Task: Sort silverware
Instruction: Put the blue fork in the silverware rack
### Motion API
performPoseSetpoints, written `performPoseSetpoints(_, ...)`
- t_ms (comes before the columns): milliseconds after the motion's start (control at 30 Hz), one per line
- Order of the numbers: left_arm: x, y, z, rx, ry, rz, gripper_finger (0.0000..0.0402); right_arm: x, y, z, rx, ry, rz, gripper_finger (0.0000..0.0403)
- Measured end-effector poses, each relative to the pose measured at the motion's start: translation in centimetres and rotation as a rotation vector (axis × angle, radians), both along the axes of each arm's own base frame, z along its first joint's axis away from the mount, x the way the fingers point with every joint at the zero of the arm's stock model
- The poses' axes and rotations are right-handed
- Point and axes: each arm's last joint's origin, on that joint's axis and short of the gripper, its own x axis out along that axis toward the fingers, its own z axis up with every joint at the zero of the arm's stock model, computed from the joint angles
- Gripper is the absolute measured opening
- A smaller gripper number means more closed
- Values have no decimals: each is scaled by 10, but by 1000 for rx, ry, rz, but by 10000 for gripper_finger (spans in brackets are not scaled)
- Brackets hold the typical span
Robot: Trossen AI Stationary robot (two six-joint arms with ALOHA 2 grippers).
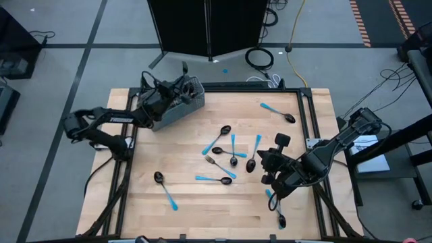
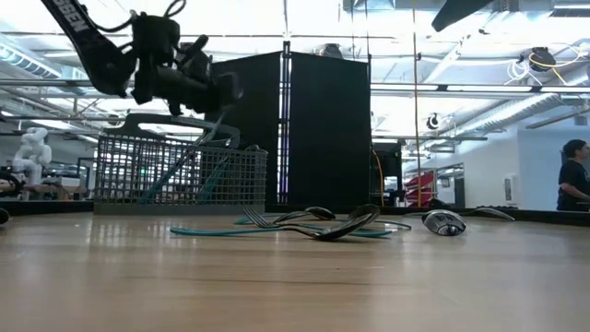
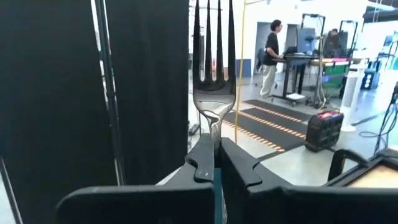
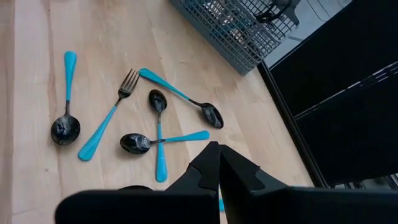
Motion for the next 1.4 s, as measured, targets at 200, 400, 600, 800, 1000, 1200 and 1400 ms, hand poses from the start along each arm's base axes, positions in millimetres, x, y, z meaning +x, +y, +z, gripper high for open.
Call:
performPoseSetpoints(200, 1, 6, -6, 8, 14, 19, 14, 2, 1, 1, 0, -7, 13, 0)
performPoseSetpoints(400, 2, 6, -8, 41, 91, 24, 47, 2, 1, 1, -3, -5, 17, 0)
performPoseSetpoints(600, 2, 6, -8, 32, 89, 23, 81, 2, 2, 1, 4, -15, 18, 0)
performPoseSetpoints(800, 2, 4, 0, 62, -9, 18, 111, 3, 2, 1, 7, -19, 18, 0)
performPoseSetpoints(1000, 5, -20, 21, 37, -164, -125, 116, 3, 2, 1, 11, -17, 19, 0)
performPoseSetpoints(1200, 14, -48, 26, -55, -186, -588, 116, 3, 3, 1, 38, -4, 32, 0)
performPoseSetpoints(1400, 28, -92, 16, -199, -67, -1170, 116, 5, 5, 1, 70, -23, 39, 0)
